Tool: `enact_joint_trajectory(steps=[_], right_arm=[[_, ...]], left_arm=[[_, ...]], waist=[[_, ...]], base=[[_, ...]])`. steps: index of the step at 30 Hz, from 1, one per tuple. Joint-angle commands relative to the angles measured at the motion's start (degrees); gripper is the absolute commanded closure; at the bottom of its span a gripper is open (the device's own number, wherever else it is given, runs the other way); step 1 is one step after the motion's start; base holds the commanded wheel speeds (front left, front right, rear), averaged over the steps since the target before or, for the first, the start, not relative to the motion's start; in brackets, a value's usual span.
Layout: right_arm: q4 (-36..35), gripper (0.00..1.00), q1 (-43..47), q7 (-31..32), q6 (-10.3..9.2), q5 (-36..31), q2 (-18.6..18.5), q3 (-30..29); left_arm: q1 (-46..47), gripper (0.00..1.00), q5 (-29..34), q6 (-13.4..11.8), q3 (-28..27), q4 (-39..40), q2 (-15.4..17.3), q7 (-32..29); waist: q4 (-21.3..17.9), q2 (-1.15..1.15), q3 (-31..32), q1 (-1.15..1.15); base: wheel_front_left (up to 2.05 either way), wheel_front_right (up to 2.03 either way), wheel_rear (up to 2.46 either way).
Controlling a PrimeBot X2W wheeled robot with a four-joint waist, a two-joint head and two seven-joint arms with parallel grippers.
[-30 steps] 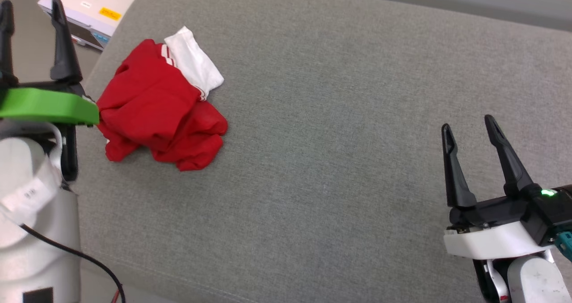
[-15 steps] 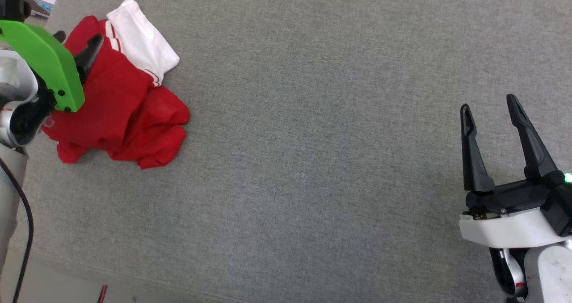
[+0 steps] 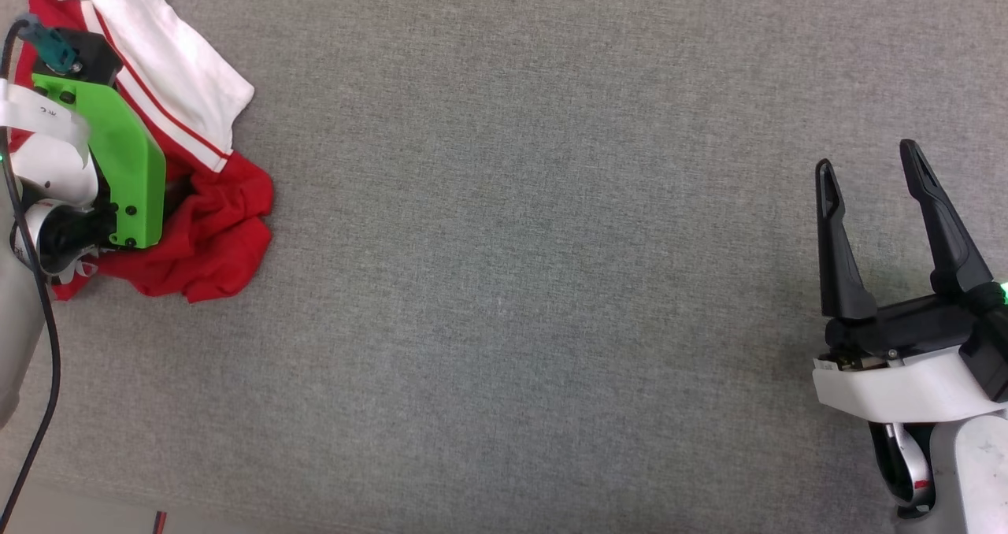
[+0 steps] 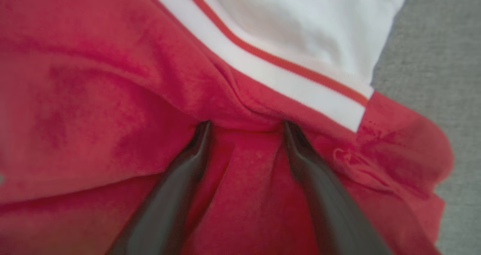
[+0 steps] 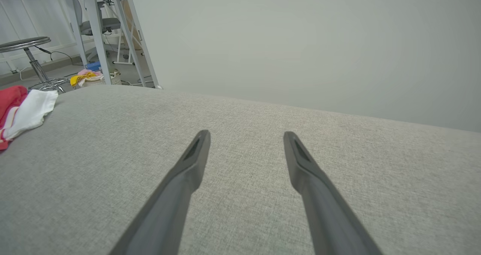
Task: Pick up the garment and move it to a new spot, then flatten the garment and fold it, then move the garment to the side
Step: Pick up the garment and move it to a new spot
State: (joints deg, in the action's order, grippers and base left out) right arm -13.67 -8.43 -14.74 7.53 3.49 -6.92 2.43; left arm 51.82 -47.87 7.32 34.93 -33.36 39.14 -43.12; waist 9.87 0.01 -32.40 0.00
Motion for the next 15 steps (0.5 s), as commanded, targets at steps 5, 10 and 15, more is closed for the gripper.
enact_joint_trajectory(steps=[5, 10, 15], right_arm=[[0.51, 0.0, -0.21, -0.26, -0.04, -0.17, 0.25, -0.43], [1.08, 0.0, 0.8, -0.26, -0.04, 0.3, 0.97, -0.5], [1.64, 0.0, 2.46, -0.26, -0.04, 0.91, 2.12, -1.02]], left_arm=[[-2.63, 1.0, -1.58, 0.16, 5.91, -3.01, -1.88, 2.27], [-0.09, 1.0, -0.69, 0.16, 6.8, -2.34, 0.3, 9.69], [2.99, 1.0, 0.89, 0.16, 8.35, 1.97, 2.15, 17.21]], waist=[[0.23, -0.01, 1.84, 0.0], [1.01, -0.01, 5.83, 0.0], [1.6, -0.01, 10.65, 0.0]], base=[[0.0, 0.0, 0.0], [0.0, 0.0, 0.0], [0.0, 0.0, 0.0]])
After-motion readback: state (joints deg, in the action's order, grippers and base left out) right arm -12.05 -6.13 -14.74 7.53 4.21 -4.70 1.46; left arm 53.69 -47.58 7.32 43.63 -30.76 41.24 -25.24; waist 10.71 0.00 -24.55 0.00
